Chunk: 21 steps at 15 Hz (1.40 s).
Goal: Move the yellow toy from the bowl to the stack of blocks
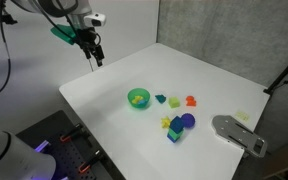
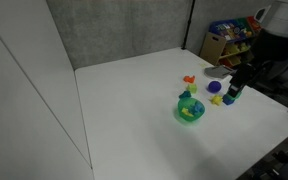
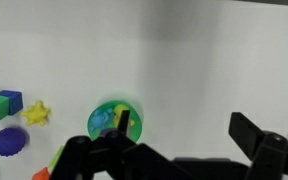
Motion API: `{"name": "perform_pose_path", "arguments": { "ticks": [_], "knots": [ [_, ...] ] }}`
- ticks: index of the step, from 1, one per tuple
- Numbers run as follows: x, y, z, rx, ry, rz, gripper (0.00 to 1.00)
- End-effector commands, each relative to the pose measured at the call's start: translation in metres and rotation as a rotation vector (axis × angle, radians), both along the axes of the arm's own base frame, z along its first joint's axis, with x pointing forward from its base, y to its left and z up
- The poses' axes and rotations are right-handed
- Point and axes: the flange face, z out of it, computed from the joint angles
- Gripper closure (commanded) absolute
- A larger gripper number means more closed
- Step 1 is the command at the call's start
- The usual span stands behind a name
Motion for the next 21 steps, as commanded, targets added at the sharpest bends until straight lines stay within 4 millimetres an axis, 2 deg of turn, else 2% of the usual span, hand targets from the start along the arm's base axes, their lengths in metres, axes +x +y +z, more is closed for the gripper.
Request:
{"name": "perform_pose_path", "arguments": {
  "ticks": [1,7,13,18,21],
  "knots": [
    [0.043,0.005,-0.023,-0.035,0.011,-0.040,0.00],
    [0.101,-0.002,-0.087,-0.056,0.020,-0.089,0.00],
    [0.146,-0.017,-0.139,-0.059,0.015,-0.008,0.00],
    [0.177,-0.028,-0.156,-0.152,0.018,0.144,0.00],
    [0.186,-0.032,-0.149,-0.194,0.009,0.156,0.00]
  ]
}}
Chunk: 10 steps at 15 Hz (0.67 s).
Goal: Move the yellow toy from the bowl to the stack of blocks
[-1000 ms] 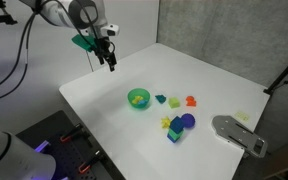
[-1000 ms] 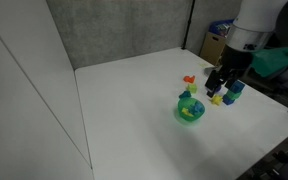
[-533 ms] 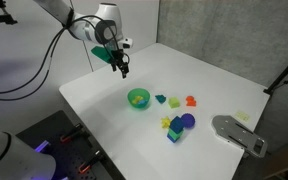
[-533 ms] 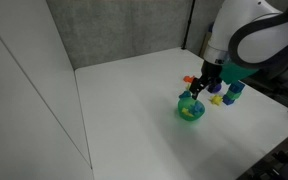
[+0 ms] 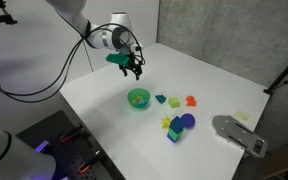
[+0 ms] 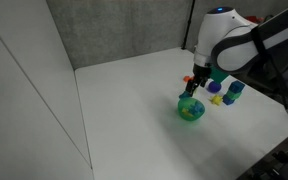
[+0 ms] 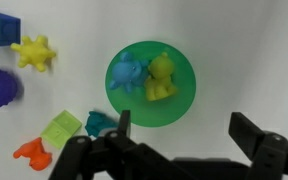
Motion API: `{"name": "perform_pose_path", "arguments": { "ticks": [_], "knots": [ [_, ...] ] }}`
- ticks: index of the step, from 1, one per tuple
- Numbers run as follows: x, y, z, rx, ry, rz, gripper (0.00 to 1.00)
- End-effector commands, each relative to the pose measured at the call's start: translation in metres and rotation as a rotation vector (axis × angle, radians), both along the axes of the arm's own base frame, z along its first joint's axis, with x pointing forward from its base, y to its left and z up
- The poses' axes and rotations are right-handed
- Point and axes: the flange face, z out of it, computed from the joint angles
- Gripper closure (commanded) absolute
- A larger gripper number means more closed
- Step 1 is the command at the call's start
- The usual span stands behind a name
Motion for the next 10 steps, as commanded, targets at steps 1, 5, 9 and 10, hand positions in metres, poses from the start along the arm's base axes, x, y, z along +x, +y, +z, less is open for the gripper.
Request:
{"name": "perform_pose_path", "arguments": {
  "ticks": [1,5,9,10],
  "knots": [
    [0.004,-0.001,0.001,-0.010,-0.001,0.005,0.00],
    [0.009,0.000,0.006,-0.019,0.005,0.004,0.00],
    [0.012,-0.009,-0.015,-0.032,-0.004,0.042,0.00],
    [0.013,-0.011,-0.022,-0.031,-0.004,0.045,0.00]
  ]
}}
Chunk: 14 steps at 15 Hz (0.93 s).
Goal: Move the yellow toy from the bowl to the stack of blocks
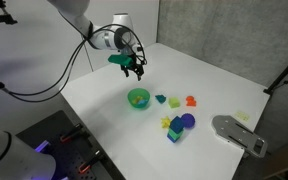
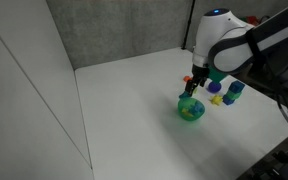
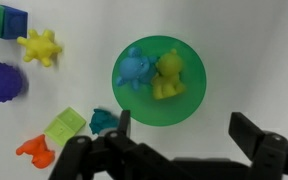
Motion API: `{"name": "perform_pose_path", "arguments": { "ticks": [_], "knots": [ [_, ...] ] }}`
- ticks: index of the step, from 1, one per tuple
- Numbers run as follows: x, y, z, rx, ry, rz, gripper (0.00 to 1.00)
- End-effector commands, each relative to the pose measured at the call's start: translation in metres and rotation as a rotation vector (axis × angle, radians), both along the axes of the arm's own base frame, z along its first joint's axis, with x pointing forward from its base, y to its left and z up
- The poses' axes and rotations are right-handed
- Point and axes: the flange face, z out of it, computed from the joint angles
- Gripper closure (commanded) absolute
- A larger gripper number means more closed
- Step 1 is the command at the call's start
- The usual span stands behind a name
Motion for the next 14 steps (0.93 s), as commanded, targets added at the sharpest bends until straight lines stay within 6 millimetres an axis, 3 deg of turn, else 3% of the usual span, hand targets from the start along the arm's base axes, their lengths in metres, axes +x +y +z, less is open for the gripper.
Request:
{"name": "perform_pose_path", "arguments": {
  "ticks": [1,14],
  "knots": [
    [0.004,-0.009,-0.023,-0.015,-0.010,0.048,0.00],
    [0.003,-0.034,-0.129,-0.019,-0.033,0.280,0.00]
  ]
}}
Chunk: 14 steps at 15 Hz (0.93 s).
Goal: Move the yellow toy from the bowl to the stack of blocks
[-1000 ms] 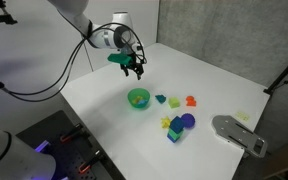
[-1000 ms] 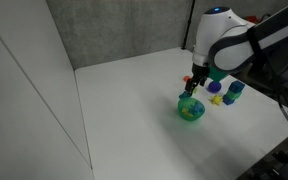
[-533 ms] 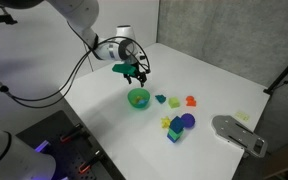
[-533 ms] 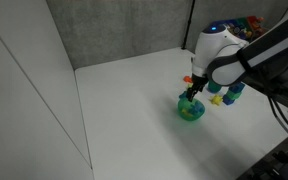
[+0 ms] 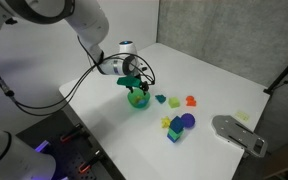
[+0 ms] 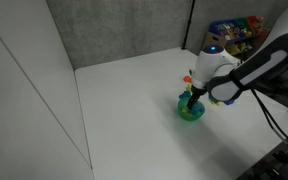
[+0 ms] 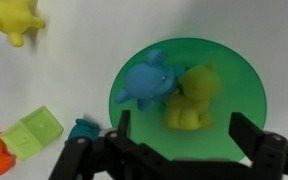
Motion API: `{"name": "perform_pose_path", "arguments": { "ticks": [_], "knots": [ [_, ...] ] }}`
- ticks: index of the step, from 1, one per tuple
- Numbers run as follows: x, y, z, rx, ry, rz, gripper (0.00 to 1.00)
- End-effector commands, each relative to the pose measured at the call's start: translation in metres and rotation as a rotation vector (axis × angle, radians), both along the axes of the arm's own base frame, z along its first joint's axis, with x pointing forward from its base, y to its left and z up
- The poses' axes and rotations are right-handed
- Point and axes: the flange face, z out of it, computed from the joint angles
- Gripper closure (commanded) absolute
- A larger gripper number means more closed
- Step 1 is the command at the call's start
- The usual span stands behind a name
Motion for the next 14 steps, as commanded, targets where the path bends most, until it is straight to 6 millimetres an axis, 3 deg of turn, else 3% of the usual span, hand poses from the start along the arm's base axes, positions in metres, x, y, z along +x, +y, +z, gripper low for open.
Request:
{"name": "perform_pose_path", "arguments": {
  "ticks": [1,5,14],
  "knots": [
    [0.004,-0.004,-0.020,-0.005,-0.006,0.098,0.00],
    [0.005,-0.007,-0.033,-0.006,-0.018,0.192,0.00],
    [0.005,-0.028,-0.043,-0.006,-0.048,0.286,0.00]
  ]
}}
